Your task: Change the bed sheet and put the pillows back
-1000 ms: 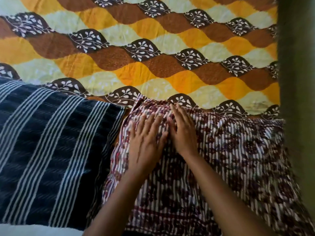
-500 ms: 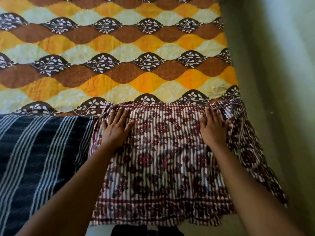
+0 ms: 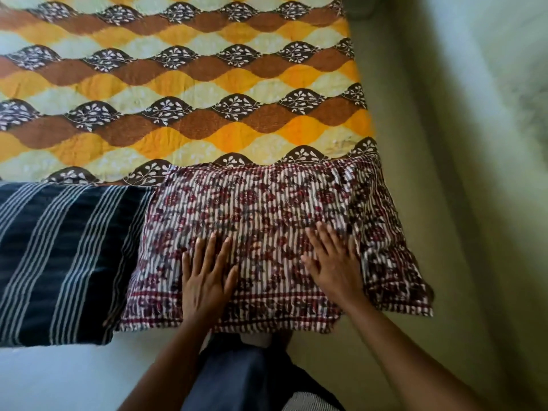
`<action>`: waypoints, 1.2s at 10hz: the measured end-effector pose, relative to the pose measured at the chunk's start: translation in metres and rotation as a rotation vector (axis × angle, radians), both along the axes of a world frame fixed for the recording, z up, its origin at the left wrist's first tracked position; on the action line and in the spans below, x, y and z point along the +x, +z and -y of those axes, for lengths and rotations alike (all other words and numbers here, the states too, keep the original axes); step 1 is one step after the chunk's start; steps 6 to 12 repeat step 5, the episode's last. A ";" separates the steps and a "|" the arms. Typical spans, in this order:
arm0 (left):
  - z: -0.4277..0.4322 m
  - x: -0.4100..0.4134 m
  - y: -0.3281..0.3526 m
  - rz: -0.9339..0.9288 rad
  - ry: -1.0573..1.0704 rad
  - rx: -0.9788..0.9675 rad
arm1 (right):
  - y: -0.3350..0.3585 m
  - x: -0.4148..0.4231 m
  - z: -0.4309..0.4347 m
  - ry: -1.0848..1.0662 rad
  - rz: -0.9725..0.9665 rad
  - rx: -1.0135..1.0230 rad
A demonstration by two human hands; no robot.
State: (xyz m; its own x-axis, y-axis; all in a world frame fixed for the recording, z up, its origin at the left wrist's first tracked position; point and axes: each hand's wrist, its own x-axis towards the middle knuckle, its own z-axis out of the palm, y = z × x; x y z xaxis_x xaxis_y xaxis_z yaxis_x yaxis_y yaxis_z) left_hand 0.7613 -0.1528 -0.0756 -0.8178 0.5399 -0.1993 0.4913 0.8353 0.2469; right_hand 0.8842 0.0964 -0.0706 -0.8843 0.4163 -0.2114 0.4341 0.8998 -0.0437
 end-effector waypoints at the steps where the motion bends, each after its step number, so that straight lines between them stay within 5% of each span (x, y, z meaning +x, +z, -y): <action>1: -0.006 -0.003 0.000 0.057 -0.002 -0.058 | 0.010 0.040 -0.040 -0.127 0.087 -0.094; 4: -0.002 0.007 0.034 0.289 0.074 0.134 | 0.057 0.041 0.004 -0.149 -0.351 -0.353; 5: 0.028 0.022 0.048 0.351 0.171 0.306 | 0.071 0.019 0.041 -0.103 -0.303 -0.551; 12: 0.028 0.022 0.048 0.351 0.171 0.306 | 0.071 0.019 0.041 -0.103 -0.303 -0.551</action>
